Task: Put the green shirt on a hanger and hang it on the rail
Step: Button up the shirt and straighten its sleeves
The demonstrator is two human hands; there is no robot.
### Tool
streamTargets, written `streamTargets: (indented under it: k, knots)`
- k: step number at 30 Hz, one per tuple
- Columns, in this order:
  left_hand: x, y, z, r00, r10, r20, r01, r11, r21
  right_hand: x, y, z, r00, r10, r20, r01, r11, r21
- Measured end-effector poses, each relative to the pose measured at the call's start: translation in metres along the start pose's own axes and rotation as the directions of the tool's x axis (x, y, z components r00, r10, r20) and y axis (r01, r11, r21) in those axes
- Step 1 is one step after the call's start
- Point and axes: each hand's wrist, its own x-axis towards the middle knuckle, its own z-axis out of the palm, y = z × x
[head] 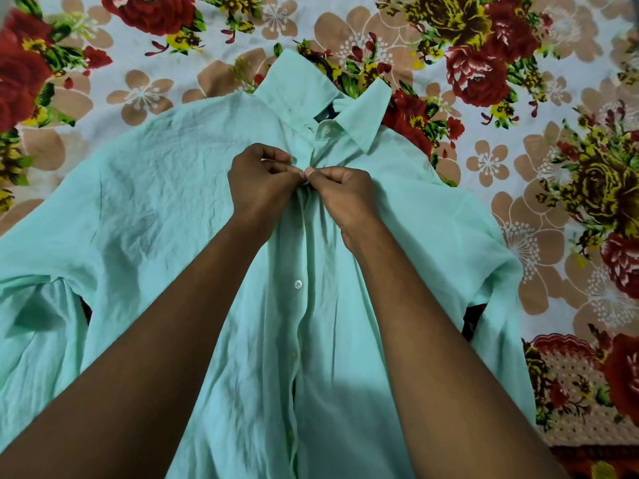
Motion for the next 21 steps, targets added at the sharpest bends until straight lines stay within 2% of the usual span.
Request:
streamTargets:
  k: [5, 11, 16, 21]
  knots:
    - [-0.001, 0.004, 0.002, 0.998, -0.049, -0.034, 0.048, 0.998, -0.04, 0.003, 0.003, 0.0, 1.0, -0.007, -0.003, 0.007, 0.999, -0.038]
    - [0.004, 0.014, 0.005, 0.993, -0.103, -0.059, 0.107, 0.992, 0.065, 0.004, 0.003, 0.002, 0.994, -0.094, -0.046, 0.087, 0.987, -0.138]
    - [0.003, 0.009, 0.007, 0.996, 0.028, -0.083, -0.009, 0.977, 0.213, 0.007, 0.008, -0.001, 0.994, -0.085, -0.068, 0.074, 0.986, -0.151]
    - [0.009, 0.012, 0.008, 0.983, 0.184, 0.007, -0.173, 0.909, 0.379, 0.009, 0.002, 0.004, 0.988, -0.074, -0.135, 0.047, 0.981, -0.187]
